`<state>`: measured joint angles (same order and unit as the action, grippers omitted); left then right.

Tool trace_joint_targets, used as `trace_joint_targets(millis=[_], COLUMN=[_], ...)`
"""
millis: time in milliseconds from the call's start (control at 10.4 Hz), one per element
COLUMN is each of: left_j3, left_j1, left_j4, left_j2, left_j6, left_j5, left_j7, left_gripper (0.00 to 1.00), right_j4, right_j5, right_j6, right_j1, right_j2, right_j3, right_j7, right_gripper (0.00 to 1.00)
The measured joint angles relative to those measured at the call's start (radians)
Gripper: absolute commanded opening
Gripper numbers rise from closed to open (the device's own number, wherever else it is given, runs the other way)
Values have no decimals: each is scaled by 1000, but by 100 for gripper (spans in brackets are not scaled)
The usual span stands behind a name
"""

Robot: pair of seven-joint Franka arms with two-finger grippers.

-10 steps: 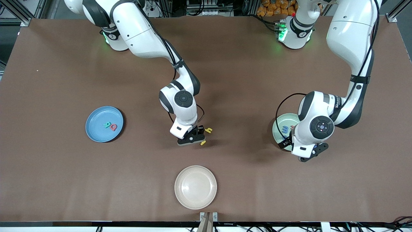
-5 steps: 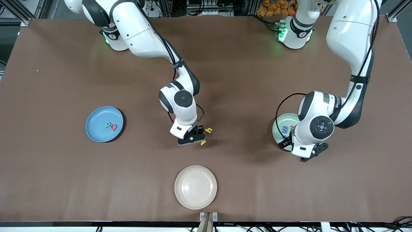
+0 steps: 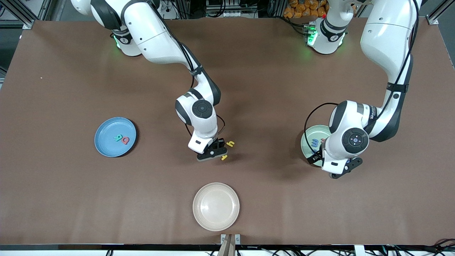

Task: Sort uppercase to blue plate, lowercase to green plate
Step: 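Lift the blue 'M' with the right gripper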

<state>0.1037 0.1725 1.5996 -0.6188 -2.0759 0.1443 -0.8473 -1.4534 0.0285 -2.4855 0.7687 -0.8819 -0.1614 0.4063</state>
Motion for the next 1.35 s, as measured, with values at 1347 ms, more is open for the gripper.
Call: trace_joint_targets(millis=[1347], left_j3=[5], left_j1=[12], left_j4=[-6], left_j2=[3], left_j6=[-1], left_j5=[0], left_j7=[-1], left_gripper=[100], right_j4=[50], right_j5=[-1], right_j6=[140], right_j1=[-28], right_j2=[0], right_j3=[-1], right_j7=[-71], right_gripper=[24])
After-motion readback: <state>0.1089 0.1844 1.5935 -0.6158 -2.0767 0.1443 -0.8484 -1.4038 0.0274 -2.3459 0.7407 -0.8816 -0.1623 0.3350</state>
